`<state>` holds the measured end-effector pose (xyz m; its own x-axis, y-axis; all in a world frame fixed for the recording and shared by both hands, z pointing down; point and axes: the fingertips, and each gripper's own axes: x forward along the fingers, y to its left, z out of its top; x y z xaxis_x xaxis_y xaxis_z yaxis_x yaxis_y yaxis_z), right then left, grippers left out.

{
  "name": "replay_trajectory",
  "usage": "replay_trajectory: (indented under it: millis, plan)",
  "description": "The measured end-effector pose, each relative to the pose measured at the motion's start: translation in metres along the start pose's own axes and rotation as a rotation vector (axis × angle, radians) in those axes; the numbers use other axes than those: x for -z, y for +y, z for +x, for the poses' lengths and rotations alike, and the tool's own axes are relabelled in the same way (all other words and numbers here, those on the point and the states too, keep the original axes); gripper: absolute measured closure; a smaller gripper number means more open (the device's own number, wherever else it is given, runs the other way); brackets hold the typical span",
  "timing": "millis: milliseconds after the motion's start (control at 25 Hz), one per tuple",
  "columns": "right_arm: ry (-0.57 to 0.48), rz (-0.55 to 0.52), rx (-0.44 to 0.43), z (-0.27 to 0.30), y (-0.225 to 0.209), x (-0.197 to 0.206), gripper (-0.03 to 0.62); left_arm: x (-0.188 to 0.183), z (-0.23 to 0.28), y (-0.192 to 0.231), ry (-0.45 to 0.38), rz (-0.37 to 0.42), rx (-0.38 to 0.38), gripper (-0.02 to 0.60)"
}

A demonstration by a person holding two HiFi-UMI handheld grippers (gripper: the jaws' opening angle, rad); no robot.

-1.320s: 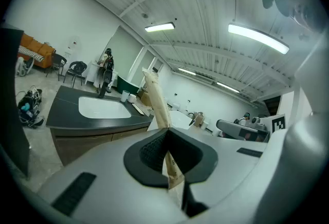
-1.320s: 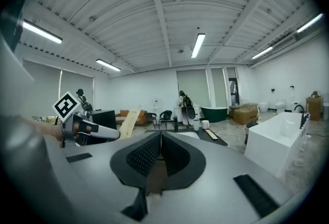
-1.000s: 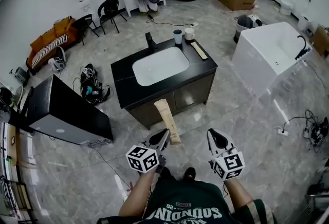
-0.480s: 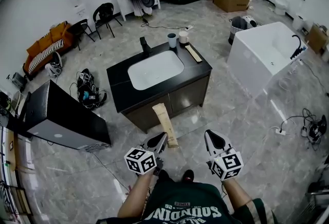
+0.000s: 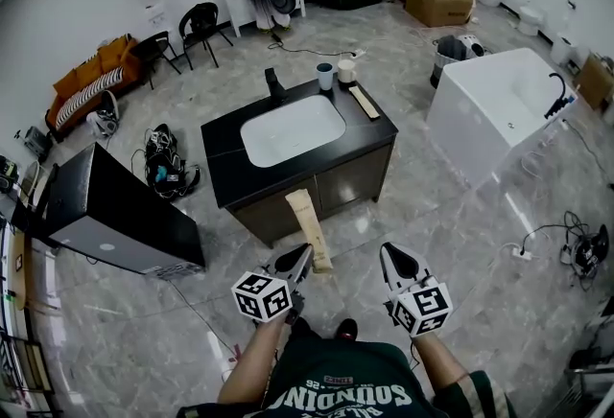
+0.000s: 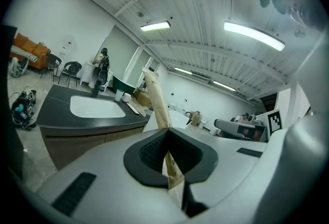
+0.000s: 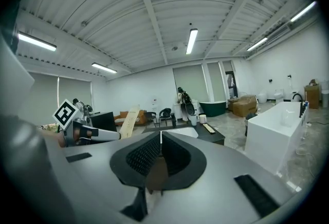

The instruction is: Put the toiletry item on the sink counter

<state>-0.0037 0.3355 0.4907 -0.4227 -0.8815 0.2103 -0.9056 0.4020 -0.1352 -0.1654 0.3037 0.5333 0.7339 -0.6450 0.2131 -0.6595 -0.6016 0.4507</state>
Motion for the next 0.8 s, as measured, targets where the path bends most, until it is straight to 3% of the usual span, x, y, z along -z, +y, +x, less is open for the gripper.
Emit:
replay_trajectory:
  millis: [360,800]
  plan:
    - [0.014,0.002,-0.023,0.0,-0.009,0.006,0.551,-0.001,0.011,0.003,-0.012,-0.01,-0.02,0.569]
    - [0.022,-0.002,-0.021,0.021,-0.038,-0.003,0.551,-0.021,0.051,0.004,-0.019,-0.009,0.013,0.569]
